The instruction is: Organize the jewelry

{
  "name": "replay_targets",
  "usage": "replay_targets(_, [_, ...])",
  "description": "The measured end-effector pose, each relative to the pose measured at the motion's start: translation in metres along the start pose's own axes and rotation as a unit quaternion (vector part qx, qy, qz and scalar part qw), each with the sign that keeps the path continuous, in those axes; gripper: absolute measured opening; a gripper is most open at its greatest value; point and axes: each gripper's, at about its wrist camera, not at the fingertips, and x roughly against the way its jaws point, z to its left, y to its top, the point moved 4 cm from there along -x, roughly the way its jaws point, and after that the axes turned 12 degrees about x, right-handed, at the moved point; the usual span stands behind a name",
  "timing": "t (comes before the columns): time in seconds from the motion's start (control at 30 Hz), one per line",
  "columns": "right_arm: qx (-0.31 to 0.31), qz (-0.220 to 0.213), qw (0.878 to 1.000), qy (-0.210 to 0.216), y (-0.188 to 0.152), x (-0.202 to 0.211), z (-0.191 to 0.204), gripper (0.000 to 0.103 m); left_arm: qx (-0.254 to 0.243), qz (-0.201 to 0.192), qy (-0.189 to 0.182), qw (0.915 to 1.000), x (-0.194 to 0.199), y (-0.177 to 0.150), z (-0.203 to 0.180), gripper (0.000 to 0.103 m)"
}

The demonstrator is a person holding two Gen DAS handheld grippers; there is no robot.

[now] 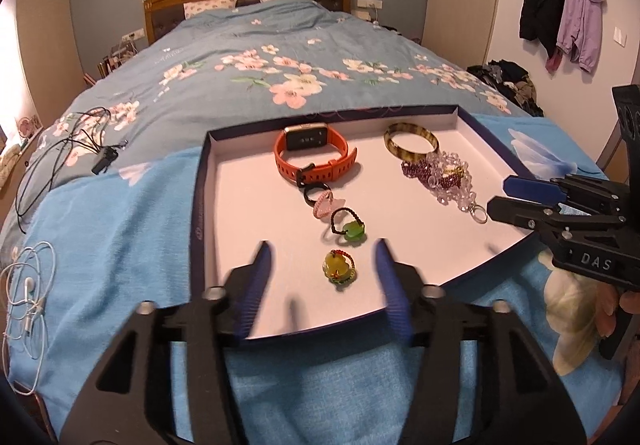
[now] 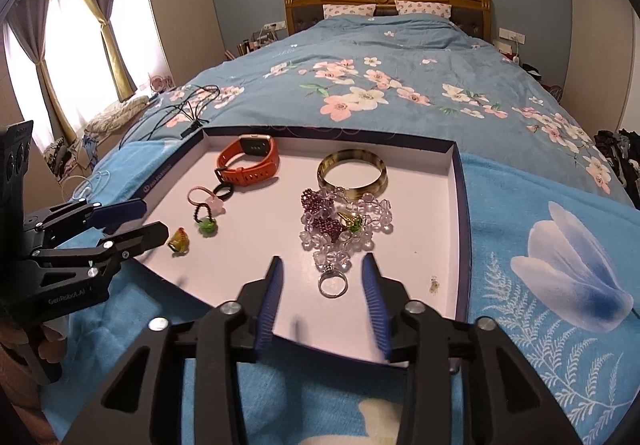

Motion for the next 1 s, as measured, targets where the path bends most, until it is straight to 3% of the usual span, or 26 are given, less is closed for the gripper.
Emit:
replay_targets(0.27, [0.002, -0.037, 0.999, -0.016, -0.002, 0.025, 0.01, 0.072, -0.002, -0.051, 0.009, 0.9987, 0.036, -0.004, 0.002, 0.097])
replay_targets(0.47, [0.02, -0.072, 0.997, -0.035, -0.006, 0.044, 0.024, 0.094, 0.01, -0.091, 0.019, 0.9956, 0.062, -0.011, 0.01, 0.097])
replay_targets(0.57, [0.026, -0.093, 0.994, -0.052, -0.008, 0.055, 0.031, 0.096, 0.017, -0.101, 0.023, 0.9945, 0.072, -0.018, 0.013, 0.097])
replay_targets(1.0, [0.019, -0.146, 0.986, -0.084, -0.025, 0.086, 0.049, 0.096, 0.02, -0.209, 0.031, 0.9771, 0.13, -0.035, -0.005, 0.097])
